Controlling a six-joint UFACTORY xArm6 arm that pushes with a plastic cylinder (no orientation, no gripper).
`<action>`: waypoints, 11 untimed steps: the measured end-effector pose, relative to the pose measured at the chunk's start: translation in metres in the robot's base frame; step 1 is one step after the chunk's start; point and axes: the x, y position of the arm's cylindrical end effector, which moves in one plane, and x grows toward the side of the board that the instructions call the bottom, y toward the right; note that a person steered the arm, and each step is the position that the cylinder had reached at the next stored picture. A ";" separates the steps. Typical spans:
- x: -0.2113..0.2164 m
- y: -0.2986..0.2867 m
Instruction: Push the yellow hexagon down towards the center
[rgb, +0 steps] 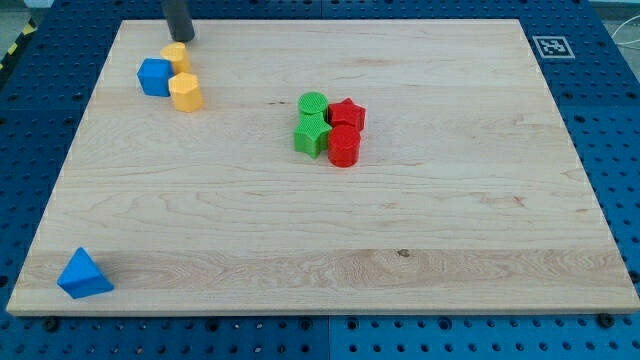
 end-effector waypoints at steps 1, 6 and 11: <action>0.031 0.002; 0.142 0.030; 0.175 0.092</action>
